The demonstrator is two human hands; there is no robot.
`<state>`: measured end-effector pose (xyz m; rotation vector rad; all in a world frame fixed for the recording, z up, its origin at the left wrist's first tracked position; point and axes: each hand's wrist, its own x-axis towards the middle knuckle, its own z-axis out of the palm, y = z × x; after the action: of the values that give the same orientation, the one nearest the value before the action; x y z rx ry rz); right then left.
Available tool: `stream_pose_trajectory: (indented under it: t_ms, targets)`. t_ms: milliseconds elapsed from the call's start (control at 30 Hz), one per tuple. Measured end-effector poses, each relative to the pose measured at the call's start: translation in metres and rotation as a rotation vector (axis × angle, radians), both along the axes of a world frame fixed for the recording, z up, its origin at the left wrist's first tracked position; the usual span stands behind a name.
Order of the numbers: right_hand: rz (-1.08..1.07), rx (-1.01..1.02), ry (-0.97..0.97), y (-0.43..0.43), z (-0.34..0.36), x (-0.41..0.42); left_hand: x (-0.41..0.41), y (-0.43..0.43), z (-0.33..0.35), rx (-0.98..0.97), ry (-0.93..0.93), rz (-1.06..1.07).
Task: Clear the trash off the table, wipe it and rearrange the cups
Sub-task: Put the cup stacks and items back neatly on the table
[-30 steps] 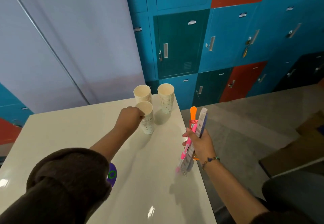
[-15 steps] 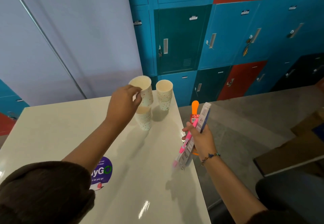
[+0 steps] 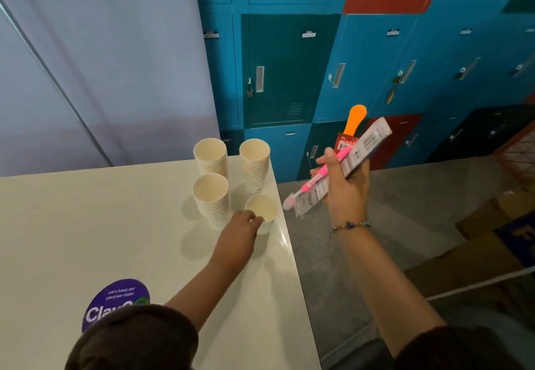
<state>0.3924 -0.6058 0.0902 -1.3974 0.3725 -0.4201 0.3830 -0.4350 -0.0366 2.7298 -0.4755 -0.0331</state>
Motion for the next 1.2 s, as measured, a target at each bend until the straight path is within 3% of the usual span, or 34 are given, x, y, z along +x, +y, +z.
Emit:
stream_pose_trajectory:
  t_ms: [133, 367, 500, 667, 767, 867, 1033, 1200]
  targets:
    - [0.125, -0.090, -0.050, 0.027, -0.015, 0.026, 0.003, -0.001, -0.019, 0.000, 0.003, 0.027]
    - [0.303, -0.208, 0.122, 0.072, -0.077, 0.044, 0.010, 0.002, -0.023, -0.083, 0.006, 0.017]
    - [0.285, -0.249, 0.178, 0.079, -0.109, 0.041, 0.013, 0.004, -0.025, -0.096, 0.041, -0.013]
    - [0.270, -0.348, 0.222, 0.075, -0.140, 0.033, 0.017, -0.001, -0.021, -0.293, 0.127, 0.106]
    - [0.233, -0.526, 0.246, 0.077, -0.150, 0.032, 0.017, -0.002, -0.024, -0.411, 0.134, 0.151]
    - [0.188, -0.651, 0.280, 0.076, -0.155, 0.033, 0.018, 0.001, -0.029, -0.356, 0.114, 0.141]
    - [0.208, -0.445, 0.229, 0.078, -0.154, 0.033, 0.012, 0.003, -0.027, -0.147, -0.008, -0.023]
    - [0.340, -0.577, 0.311, 0.071, -0.154, 0.035, 0.017, 0.002, -0.035, -0.219, 0.039, 0.017]
